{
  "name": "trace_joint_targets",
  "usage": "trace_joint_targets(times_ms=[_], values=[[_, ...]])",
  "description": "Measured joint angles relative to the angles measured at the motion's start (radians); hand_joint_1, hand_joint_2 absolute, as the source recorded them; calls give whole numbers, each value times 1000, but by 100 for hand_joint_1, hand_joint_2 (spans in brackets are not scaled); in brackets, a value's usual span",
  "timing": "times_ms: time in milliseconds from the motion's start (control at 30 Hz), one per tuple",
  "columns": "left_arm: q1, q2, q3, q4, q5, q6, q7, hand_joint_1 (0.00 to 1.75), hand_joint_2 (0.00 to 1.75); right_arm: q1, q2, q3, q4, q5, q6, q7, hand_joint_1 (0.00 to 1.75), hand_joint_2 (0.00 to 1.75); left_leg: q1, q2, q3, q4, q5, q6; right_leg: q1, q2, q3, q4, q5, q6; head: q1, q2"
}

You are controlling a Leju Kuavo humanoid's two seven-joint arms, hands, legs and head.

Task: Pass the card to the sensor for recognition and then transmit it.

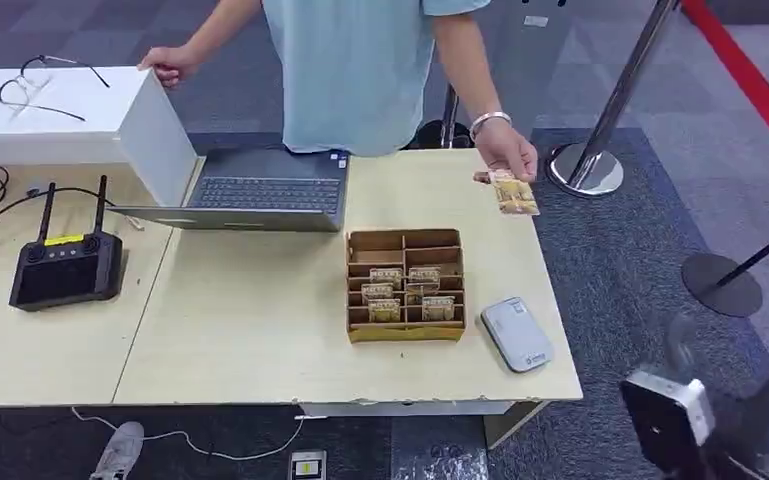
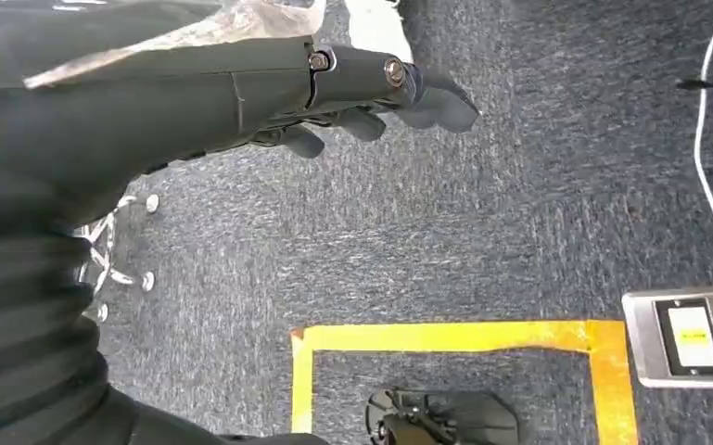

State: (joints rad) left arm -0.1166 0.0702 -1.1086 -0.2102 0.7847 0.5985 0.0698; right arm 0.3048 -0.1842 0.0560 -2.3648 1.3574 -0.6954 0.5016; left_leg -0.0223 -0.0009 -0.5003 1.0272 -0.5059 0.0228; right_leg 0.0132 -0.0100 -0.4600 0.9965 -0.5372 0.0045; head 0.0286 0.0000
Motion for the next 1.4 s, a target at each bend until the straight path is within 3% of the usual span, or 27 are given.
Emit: trace_joint_targets(times_ms=[167,200,333,367,400,433,567,633,767,1033,1400], values=[[0,0,0,0,-2,0,0,0,175,-38,-93,126,15,29,0,28,122,175,0,0,0,0,0,0,0,0,0,0,0,0,0,0],[0,0,0,0,-2,0,0,0,175,-43,-109,148,18,29,0,29,175,175,0,0,0,0,0,0,0,0,-1,0,0,0,0,0],[0,0,0,0,-4,0,0,0,175,-54,-155,211,21,33,0,36,175,175,0,0,-1,0,0,0,0,0,-2,0,0,0,0,0],[0,0,0,0,-6,0,0,0,175,-60,-168,230,25,37,0,42,169,175,0,0,-1,0,0,0,0,0,-2,0,0,0,0,0],[-1,0,0,0,-7,0,-1,0,175,-68,-177,245,28,42,3,50,148,175,0,0,-2,0,0,0,0,0,-2,0,0,0,0,0],[-1,0,0,0,-9,-1,-2,0,175,-80,-188,265,35,51,8,60,141,175,0,0,-2,0,0,0,0,0,-2,0,-1,-1,0,0],[-4,0,-2,0,-18,-5,-4,0,175,-145,-230,377,79,80,32,81,143,175,0,-1,-2,0,0,0,0,-1,-2,0,0,-1,1,0],[-2,0,-2,0,-22,-8,-4,0,175,-171,-233,406,94,86,36,82,35,175,0,-1,-2,0,0,0,0,-1,-2,0,0,-1,0,0],[-4,0,-2,0,-29,-10,0,0,175,-207,-242,455,122,88,40,82,10,175,0,-1,-2,0,0,0,0,-1,-2,0,-1,-1,0,0],[-5,0,-9,0,-50,-18,-2,0,175,-296,-246,561,210,68,79,54,2,175,0,-1,-2,0,0,0,0,-1,-3,0,-1,-1,0,0],[-5,0,-27,0,-76,-30,-5,0,175,-389,-232,598,292,41,129,-21,0,175,0,-1,-3,0,0,0,0,-1,-3,0,-1,-1,0,0]])
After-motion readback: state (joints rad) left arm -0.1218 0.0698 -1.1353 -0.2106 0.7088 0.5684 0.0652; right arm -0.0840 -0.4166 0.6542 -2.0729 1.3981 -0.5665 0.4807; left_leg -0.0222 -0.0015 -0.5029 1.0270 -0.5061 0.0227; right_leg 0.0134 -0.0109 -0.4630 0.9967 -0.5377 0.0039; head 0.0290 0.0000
